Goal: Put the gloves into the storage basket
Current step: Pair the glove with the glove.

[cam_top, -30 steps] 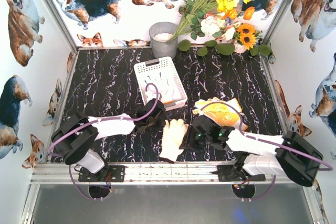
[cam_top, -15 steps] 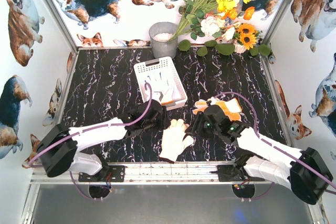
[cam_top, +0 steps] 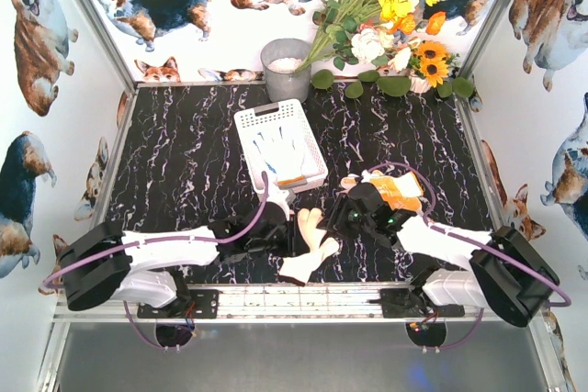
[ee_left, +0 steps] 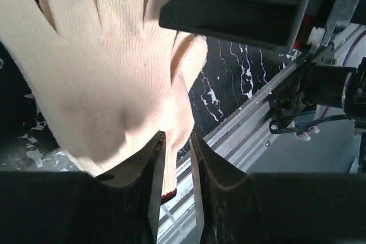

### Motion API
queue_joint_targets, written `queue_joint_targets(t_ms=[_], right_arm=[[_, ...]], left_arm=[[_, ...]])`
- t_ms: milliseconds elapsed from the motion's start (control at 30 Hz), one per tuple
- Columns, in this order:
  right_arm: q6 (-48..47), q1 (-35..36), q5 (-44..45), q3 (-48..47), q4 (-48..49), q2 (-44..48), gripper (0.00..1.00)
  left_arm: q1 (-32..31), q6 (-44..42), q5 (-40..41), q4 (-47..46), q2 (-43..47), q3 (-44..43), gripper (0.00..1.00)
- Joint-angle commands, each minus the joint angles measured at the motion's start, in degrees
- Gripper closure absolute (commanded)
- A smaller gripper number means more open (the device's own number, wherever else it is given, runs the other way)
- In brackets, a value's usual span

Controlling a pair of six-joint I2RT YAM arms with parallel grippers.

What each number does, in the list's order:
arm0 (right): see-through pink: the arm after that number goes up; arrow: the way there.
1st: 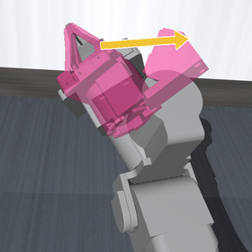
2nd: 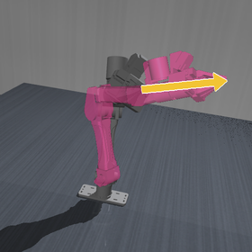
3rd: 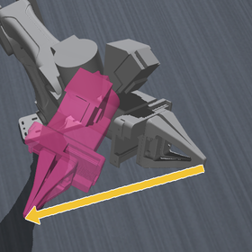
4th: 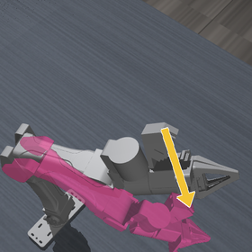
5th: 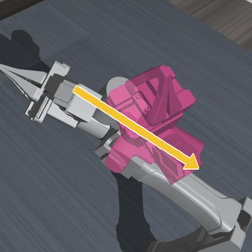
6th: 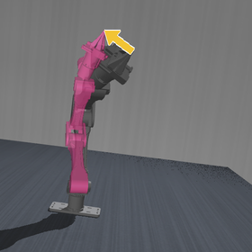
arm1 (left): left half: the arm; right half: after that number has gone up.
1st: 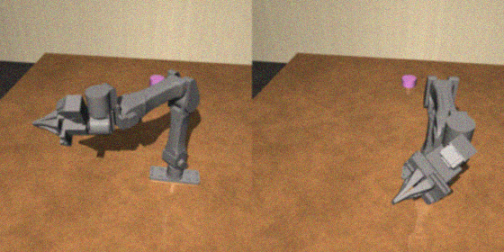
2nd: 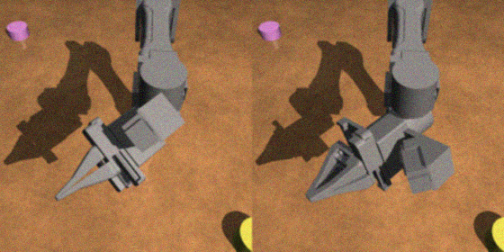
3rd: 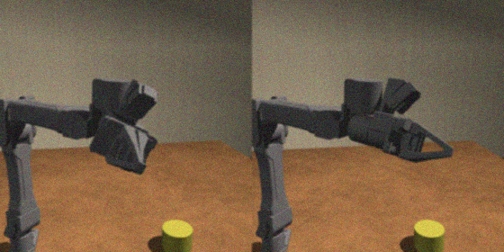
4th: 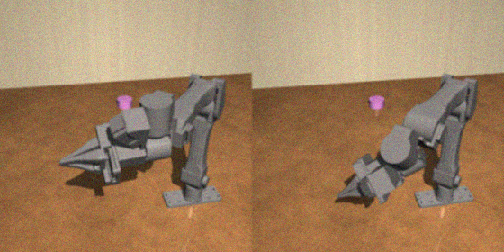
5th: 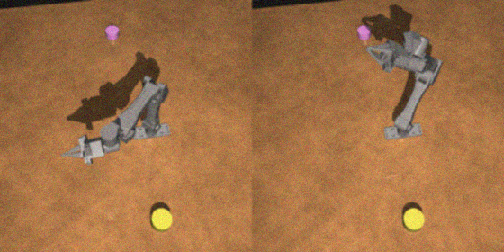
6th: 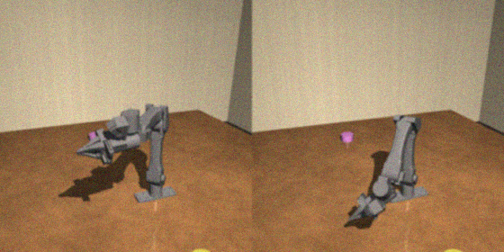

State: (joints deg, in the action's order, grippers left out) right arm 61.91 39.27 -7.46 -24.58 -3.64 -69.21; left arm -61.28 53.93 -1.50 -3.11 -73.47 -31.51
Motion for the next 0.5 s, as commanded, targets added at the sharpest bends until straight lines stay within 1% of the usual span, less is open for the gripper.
queue_joint_targets(t_ms=[0,167,300,467], right_arm=[[1.48,-0.22,0.54,0.72,8.29,-1.72,0.56],[2.75,-0.24,-0.03,2.31,13.33,-3.94,0.57],[3.87,-0.24,-0.49,3.90,20.63,-6.30,0.57],[5.11,-0.24,-3.31,4.78,29.43,-10.97,0.57]], left_arm=[[-0.85,3.21,-1.62,-6.82,-2.06,3.01,0.82],[-1.51,4.54,-1.86,-9.02,-4.07,6.50,0.84],[-2.04,5.73,-1.89,-10.23,-4.49,9.18,0.84],[-3.02,7.69,-1.15,-10.91,-3.02,12.21,0.84]])
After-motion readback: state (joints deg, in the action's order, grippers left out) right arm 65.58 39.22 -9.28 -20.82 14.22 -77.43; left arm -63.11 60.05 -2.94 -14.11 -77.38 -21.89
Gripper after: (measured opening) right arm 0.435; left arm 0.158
